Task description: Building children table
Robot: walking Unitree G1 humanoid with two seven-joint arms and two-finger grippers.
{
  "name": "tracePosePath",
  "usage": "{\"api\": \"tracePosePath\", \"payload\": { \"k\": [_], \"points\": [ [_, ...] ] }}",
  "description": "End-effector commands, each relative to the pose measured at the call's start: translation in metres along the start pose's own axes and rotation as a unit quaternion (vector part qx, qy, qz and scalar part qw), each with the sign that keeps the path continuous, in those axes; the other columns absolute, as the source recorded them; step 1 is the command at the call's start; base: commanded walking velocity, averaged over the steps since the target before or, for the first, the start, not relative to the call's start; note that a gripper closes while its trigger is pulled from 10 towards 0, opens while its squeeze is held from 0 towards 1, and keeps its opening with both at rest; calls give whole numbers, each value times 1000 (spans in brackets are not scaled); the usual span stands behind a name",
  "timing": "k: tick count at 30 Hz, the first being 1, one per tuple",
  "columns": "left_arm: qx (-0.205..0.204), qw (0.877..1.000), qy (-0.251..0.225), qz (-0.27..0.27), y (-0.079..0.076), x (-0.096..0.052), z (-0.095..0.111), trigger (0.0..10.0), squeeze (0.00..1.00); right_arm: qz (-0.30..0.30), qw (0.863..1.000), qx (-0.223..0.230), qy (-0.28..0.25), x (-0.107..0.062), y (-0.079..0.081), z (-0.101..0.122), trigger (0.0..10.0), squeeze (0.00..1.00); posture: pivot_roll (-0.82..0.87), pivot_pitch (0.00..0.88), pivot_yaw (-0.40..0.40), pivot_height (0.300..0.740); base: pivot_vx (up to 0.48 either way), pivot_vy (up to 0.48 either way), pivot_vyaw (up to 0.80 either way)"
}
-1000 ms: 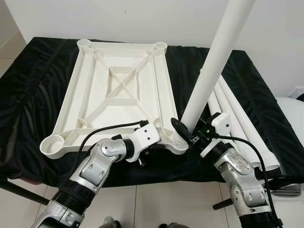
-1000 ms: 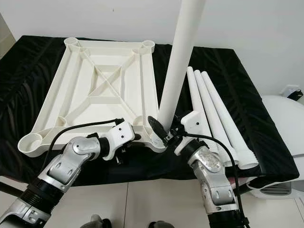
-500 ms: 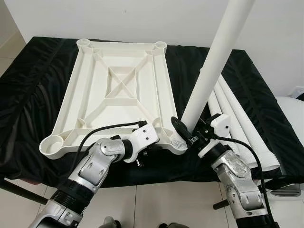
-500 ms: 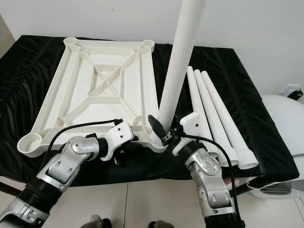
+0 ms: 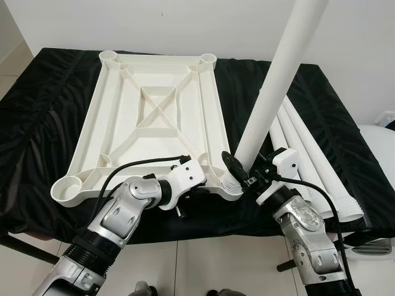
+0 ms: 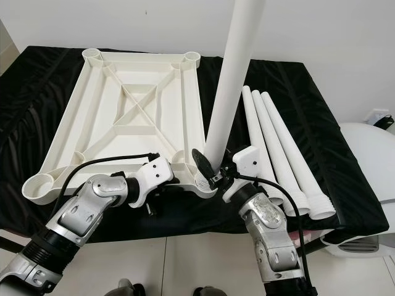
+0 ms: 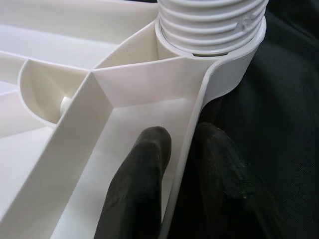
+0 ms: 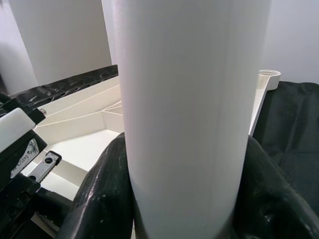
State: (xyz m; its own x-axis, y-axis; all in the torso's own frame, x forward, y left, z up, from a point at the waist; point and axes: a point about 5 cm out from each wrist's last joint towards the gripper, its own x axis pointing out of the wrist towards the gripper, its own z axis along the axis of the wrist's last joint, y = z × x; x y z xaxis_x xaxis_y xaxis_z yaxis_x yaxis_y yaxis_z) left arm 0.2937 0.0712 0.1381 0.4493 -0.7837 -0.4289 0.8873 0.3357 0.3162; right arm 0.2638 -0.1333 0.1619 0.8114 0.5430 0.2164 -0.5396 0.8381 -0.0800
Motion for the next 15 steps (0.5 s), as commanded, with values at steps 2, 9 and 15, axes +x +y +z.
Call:
{"api": "tracePosePath", "payload": {
  "k": [2, 9, 15],
  "points": [
    [-10, 999, 31, 24, 6, -2, -9, 0, 0, -16, 997, 18, 72, -11, 1, -28, 10000, 0, -60, 129, -7, 740, 0, 0, 0],
    [-33, 996, 49, 68, 18, -3, -9, 10000, 0, -17, 997, 19, 73, -12, 4, -28, 10000, 0, -63, 132, -5, 740, 0, 0, 0],
    [-49, 991, 62, 107, 29, -5, -9, 10000, 0, -22, 997, 17, 73, -12, 3, -28, 10000, 0, -63, 132, -6, 740, 0, 0, 0]
  ]
}}
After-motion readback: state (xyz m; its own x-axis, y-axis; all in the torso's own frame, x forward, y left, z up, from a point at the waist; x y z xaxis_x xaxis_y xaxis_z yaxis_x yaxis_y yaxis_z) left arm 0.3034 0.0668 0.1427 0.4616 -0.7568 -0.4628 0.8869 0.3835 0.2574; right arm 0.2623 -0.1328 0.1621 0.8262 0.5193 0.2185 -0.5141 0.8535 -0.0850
